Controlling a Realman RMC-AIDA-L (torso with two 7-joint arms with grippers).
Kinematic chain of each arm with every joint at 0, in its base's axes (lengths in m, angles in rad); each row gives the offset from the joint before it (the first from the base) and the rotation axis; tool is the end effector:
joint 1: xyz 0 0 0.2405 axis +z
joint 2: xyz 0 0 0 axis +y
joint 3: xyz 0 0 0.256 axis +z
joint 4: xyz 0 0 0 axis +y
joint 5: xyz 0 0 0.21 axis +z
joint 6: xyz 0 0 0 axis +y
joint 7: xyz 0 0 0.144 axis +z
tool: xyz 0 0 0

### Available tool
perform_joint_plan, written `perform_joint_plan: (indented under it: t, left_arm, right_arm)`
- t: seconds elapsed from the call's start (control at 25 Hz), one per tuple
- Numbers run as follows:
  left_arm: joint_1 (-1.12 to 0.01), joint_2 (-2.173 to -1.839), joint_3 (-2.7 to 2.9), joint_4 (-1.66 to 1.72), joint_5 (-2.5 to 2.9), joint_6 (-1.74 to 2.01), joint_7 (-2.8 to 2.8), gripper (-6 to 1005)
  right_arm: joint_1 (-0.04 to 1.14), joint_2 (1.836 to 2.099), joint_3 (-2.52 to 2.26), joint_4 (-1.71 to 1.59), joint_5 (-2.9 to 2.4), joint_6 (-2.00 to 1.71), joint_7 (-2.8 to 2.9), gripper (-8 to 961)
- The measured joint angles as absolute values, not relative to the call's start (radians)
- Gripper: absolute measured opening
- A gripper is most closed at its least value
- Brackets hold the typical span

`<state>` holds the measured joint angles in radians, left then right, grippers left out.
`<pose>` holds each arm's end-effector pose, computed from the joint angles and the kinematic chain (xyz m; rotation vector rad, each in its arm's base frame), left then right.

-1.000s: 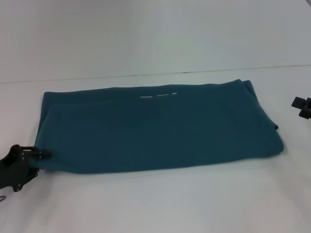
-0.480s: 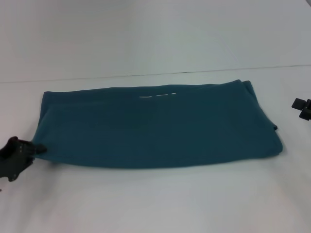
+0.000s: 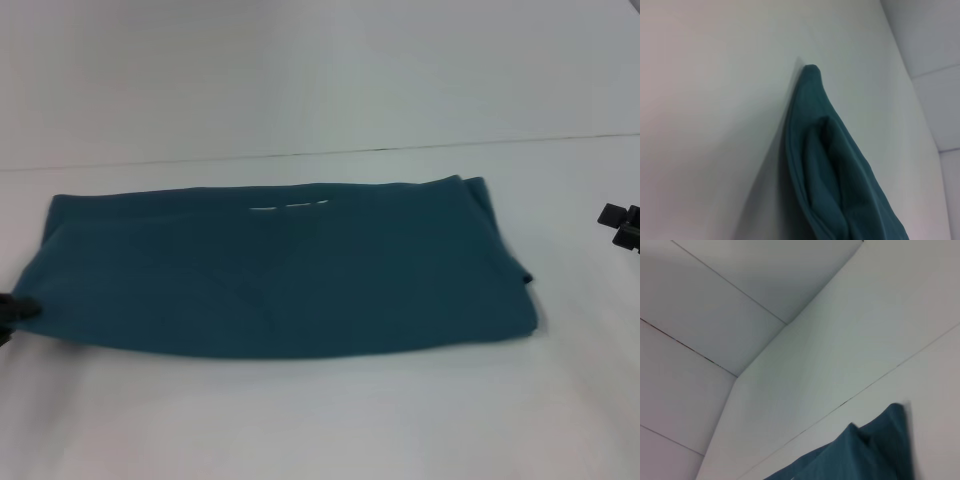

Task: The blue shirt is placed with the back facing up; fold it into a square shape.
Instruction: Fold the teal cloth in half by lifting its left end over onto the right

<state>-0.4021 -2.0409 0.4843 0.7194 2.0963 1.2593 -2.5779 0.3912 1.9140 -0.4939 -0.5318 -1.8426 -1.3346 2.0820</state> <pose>-0.3616 0.3263 0.0595 -1.4969 -2.0960 -0.8813 0.3656 0.3260 0.0927 -1.7997 1.6653 0.9796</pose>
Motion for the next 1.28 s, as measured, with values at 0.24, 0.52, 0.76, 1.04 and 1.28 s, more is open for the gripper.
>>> perform_joint_plan:
  t: [0.24, 0.52, 0.76, 1.04, 1.28]
  left_arm:
    - [-0.368, -2.03, 0.427, 0.739, 2.127, 1.262, -2.576, 34]
    - [-0.389, -2.02, 0.389, 0.752, 2.196, 1.281, -2.58, 33]
    - [-0.461, -2.018, 0.391, 0.807, 2.148, 1.426, -2.556, 34]
    - [-0.6, -2.003, 0.408, 0.918, 2.141, 1.546, -2.624, 33]
    - [-0.735, -1.982, 0.499, 0.935, 2.129, 1.588, -2.659, 34]
  right_arm:
    - [0.39, 1.915, -0.494, -0.531, -1.843, -1.333, 2.082, 654]
    - [0.393, 1.914, -0.499, -0.531, -1.842, -1.331, 2.084, 654]
    - [0.394, 1.915, -0.502, -0.531, -1.842, -1.33, 2.08, 654]
    - [0.394, 1.917, -0.503, -0.53, -1.842, -1.331, 2.075, 655]
    - [0.396, 1.918, -0.504, -0.529, -1.843, -1.335, 2.074, 655]
